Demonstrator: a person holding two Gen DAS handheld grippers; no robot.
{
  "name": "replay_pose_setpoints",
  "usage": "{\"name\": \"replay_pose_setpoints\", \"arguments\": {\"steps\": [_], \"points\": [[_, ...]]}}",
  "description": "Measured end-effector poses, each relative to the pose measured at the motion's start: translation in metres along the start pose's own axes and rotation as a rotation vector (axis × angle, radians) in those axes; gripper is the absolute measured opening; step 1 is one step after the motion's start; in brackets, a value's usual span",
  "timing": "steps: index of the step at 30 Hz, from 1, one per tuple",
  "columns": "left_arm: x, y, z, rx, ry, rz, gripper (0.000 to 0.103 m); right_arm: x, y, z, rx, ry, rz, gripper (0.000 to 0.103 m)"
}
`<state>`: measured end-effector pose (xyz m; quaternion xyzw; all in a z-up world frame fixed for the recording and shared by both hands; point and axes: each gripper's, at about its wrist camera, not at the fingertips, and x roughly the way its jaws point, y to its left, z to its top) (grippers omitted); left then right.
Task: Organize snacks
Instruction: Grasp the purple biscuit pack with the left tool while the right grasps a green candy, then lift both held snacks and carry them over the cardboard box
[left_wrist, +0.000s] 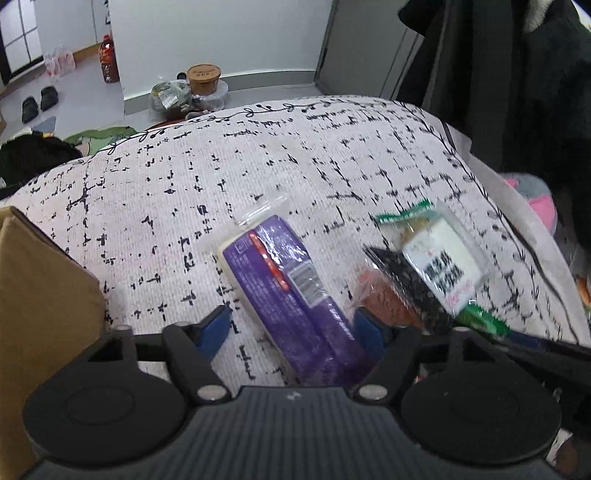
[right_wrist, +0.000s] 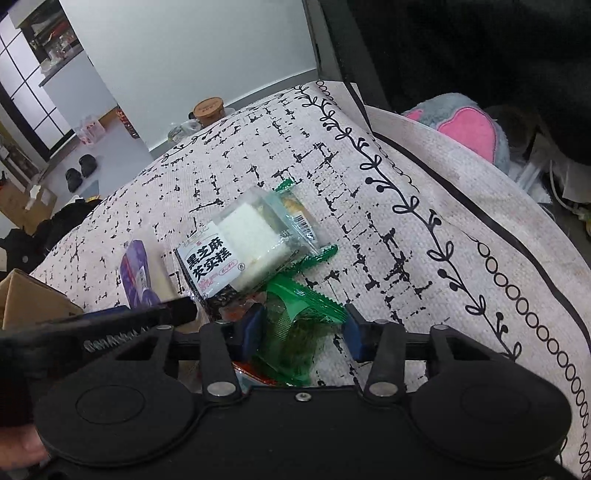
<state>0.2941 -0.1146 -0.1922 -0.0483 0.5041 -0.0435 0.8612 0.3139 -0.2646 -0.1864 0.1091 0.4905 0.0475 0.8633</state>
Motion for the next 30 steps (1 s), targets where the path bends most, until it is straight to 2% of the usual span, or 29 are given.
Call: {"name": "replay_pose_setpoints", "arguments": {"steps": [3, 5, 7, 15, 30], "points": [[-0.005, -0.007, -0.009, 0.039, 0.000, 0.011, 0.050, -0.007, 0.001, -0.004, -0.007, -0.004, -0.004, 0.042], [-0.009, -0.010, -0.016, 0.062, -0.004, 0.009, 0.035, -0.011, 0.002, -0.008, -0.008, -0.006, -0.003, 0.042], [-0.013, -0.012, -0.021, 0.070, -0.005, -0.002, 0.032, -0.016, 0.003, -0.011, -0.009, -0.011, 0.000, 0.041], [-0.036, -0.002, -0.029, 0.045, -0.020, -0.025, 0.029, -0.035, 0.004, -0.027, 0.008, -0.033, 0.016, 0.039], [-0.096, 0.012, -0.033, 0.062, -0.127, -0.052, 0.029, -0.072, 0.028, -0.037, 0.000, -0.104, 0.081, 0.031]]}}
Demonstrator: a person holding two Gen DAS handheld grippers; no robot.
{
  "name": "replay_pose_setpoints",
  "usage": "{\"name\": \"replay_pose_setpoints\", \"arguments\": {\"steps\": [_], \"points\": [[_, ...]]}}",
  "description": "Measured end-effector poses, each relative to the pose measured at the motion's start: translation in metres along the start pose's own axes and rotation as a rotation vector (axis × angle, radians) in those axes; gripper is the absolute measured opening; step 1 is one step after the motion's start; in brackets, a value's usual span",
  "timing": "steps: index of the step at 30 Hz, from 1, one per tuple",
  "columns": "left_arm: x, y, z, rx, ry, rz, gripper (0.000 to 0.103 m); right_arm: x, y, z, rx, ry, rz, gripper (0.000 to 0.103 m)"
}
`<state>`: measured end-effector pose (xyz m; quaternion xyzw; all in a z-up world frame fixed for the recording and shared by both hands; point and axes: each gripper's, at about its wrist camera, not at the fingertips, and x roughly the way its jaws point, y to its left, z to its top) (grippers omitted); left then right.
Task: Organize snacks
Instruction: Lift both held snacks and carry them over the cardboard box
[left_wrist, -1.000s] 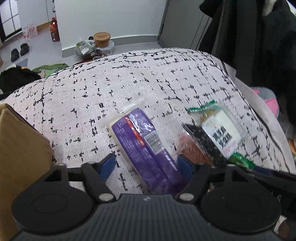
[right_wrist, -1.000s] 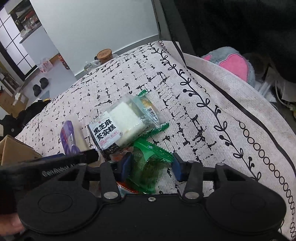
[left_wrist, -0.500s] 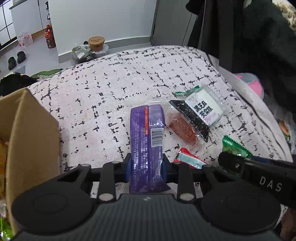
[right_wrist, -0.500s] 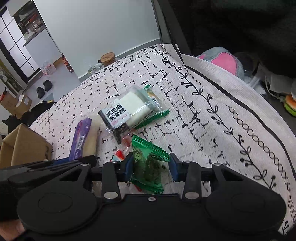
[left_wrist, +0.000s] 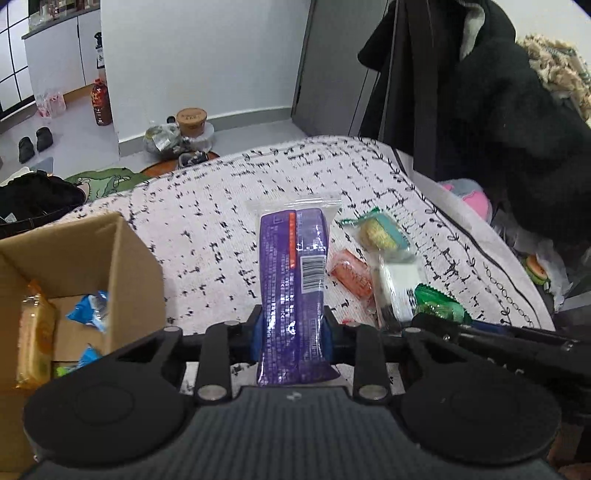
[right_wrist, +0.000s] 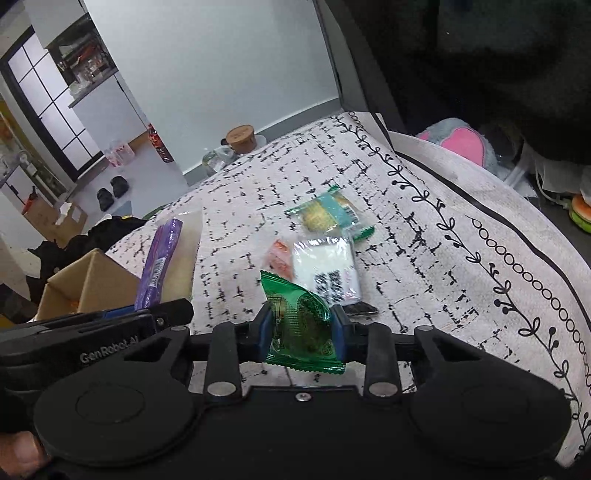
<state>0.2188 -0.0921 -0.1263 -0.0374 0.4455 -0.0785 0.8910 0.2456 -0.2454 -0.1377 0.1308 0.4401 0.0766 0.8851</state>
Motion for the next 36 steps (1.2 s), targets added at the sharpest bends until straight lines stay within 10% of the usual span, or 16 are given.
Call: {"name": "replay_pose_setpoints", "arguments": {"steps": [36], "points": [[-0.106, 0.121, -0.027, -0.120, -0.122, 0.124, 0.029, -0.022, 0.120, -0.001, -0.098, -0.075, 0.168, 0.031]]}}
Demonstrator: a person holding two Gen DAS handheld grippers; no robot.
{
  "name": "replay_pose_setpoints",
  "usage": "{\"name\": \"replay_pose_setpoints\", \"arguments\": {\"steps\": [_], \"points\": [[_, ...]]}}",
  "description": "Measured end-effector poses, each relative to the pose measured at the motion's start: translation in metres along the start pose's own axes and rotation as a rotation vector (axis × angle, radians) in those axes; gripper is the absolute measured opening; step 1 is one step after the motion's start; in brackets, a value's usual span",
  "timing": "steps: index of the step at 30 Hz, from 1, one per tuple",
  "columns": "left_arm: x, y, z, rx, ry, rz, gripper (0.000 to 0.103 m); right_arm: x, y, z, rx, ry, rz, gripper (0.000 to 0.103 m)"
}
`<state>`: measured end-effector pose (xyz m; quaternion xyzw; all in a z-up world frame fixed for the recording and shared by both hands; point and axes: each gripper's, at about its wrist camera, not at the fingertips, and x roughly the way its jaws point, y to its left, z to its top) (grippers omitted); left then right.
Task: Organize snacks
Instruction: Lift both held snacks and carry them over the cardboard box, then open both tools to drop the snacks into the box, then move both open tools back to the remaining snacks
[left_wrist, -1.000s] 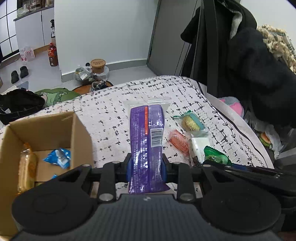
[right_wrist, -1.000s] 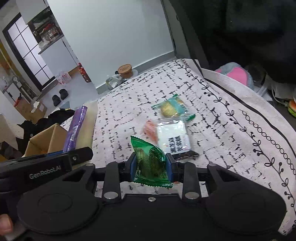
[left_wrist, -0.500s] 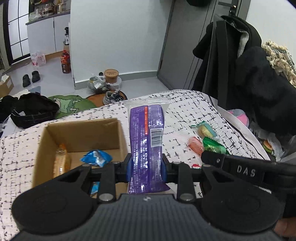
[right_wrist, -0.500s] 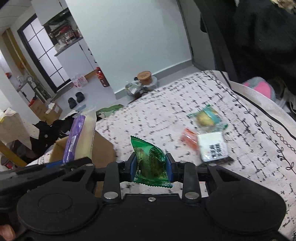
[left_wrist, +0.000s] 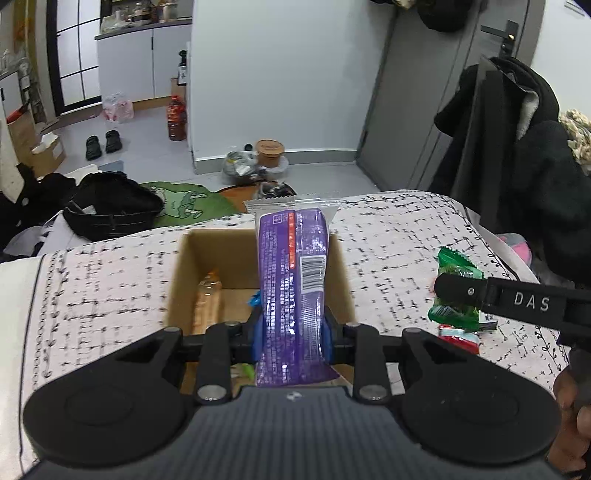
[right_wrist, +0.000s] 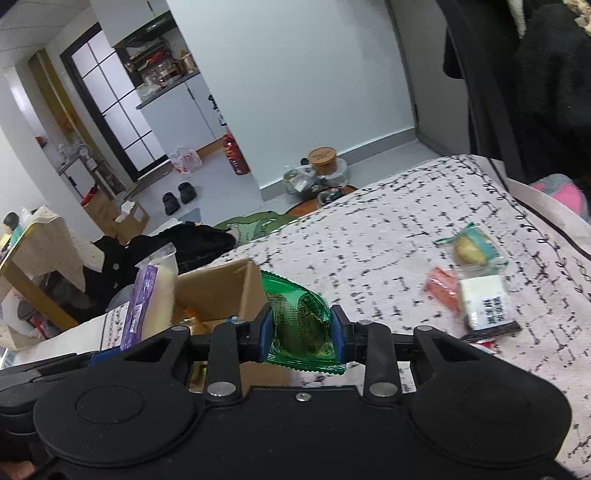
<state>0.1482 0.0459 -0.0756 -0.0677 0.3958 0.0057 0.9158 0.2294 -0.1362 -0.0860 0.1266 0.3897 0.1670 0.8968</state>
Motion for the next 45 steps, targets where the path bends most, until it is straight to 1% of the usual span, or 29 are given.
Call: {"name": "replay_pose_setpoints", "arguments": {"steps": [4, 8, 14, 16, 17, 19, 29, 31, 32, 35, 41, 42, 45], "points": [[-0.010, 0.012, -0.002, 0.006, -0.009, 0.020, 0.029, 0.004, 0.016, 0.000, -0.016, 0.001, 0.026, 0.031], [-0.010, 0.025, -0.009, -0.005, 0.012, 0.033, 0.029, 0.011, 0.031, -0.001, -0.026, 0.010, 0.055, 0.031], [-0.010, 0.042, -0.014, -0.034, 0.019, 0.038, 0.029, 0.023, 0.048, -0.007, -0.041, 0.054, 0.084, 0.032], [-0.009, 0.046, -0.014, -0.042, 0.018, 0.039, 0.029, 0.028, 0.053, -0.008, -0.038, 0.085, 0.099, 0.038], [-0.009, 0.047, -0.014, -0.047, 0.019, 0.040, 0.029, 0.030, 0.054, -0.009, -0.033, 0.096, 0.101, 0.038], [-0.008, 0.048, -0.015, -0.056, 0.022, 0.037, 0.029, 0.032, 0.056, -0.010, -0.030, 0.100, 0.090, 0.045], [0.008, 0.035, -0.017, -0.085, 0.042, -0.004, 0.030, 0.023, 0.036, -0.010, -0.021, 0.086, 0.010, 0.059], [0.008, 0.031, -0.016, -0.089, 0.031, -0.013, 0.030, 0.019, 0.030, -0.009, -0.018, 0.081, -0.001, 0.062], [0.007, 0.029, -0.015, -0.086, 0.023, -0.013, 0.032, 0.017, 0.028, -0.009, -0.016, 0.078, -0.007, 0.062], [0.004, 0.024, -0.012, -0.088, 0.012, -0.013, 0.033, 0.010, 0.021, -0.008, -0.011, 0.069, -0.017, 0.064], [0.005, 0.020, -0.011, -0.092, 0.027, -0.003, 0.033, -0.001, 0.009, -0.006, -0.006, 0.053, -0.036, 0.069], [0.005, 0.019, -0.010, -0.090, 0.027, -0.004, 0.034, -0.002, 0.006, -0.006, -0.006, 0.051, -0.042, 0.071], [0.006, 0.012, -0.008, -0.079, 0.025, -0.009, 0.043, -0.006, -0.002, -0.005, -0.005, 0.048, -0.059, 0.074]]}}
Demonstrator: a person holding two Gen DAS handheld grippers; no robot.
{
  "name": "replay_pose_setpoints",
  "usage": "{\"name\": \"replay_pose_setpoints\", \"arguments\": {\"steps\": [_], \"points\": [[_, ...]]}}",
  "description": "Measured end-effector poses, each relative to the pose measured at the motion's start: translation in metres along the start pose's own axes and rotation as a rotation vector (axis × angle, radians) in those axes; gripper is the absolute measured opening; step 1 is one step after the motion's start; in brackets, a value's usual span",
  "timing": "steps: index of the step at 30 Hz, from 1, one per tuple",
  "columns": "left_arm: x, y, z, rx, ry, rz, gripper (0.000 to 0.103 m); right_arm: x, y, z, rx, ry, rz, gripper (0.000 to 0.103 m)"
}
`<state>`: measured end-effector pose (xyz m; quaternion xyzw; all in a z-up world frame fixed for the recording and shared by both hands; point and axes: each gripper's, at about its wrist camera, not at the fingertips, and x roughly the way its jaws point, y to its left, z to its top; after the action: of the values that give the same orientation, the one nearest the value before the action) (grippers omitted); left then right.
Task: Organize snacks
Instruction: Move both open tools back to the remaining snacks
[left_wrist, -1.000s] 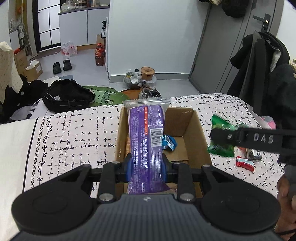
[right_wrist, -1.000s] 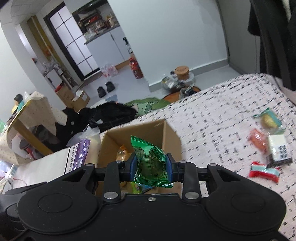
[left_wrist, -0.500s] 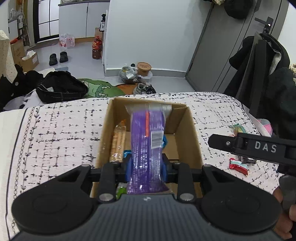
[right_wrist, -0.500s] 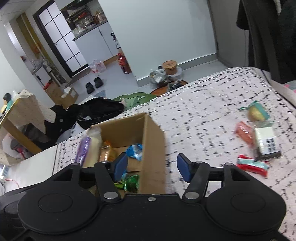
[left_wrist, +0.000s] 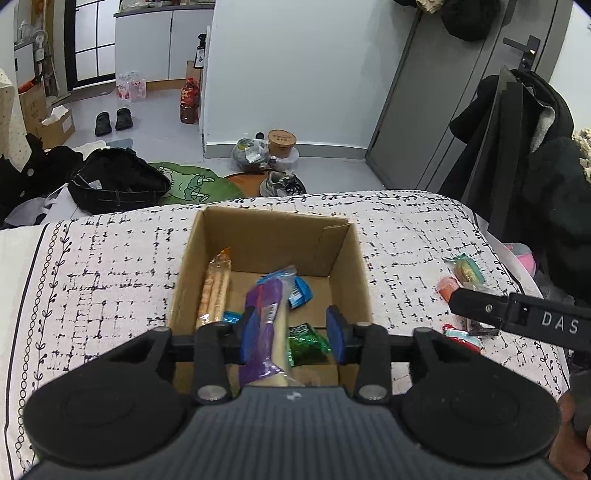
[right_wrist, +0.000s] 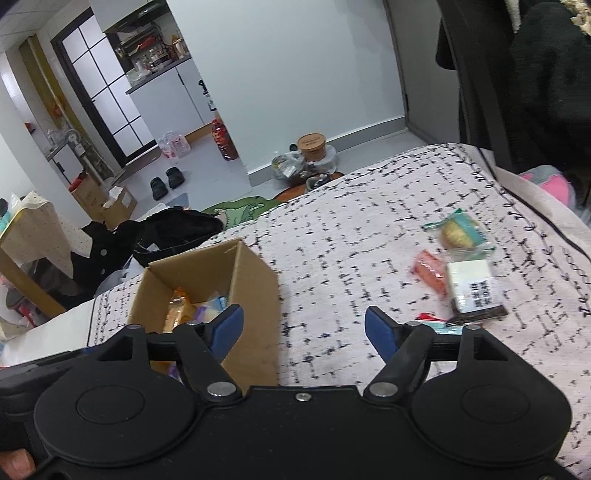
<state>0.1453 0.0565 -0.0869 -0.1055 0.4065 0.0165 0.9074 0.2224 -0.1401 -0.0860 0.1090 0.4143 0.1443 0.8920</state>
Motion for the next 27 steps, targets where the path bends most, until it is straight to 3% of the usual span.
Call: {"name": "replay_pose_setpoints", "arguments": {"steps": [4, 11, 16, 27], "points": [[0.002, -0.013, 0.000, 0.039, -0.004, 0.000, 0.059, -0.005, -0.013, 0.001, 0.000, 0.001, -0.021, 0.076], [0.006, -0.035, -0.001, 0.083, -0.007, -0.013, 0.073, -0.017, -0.033, 0.005, 0.002, -0.016, -0.071, 0.086], [0.009, -0.051, 0.000, 0.108, -0.010, -0.028, 0.077, -0.023, -0.048, 0.004, -0.002, -0.017, -0.105, 0.096], [0.020, -0.085, 0.001, 0.145, 0.006, -0.057, 0.082, -0.029, -0.079, 0.000, 0.016, 0.002, -0.144, 0.099]]}}
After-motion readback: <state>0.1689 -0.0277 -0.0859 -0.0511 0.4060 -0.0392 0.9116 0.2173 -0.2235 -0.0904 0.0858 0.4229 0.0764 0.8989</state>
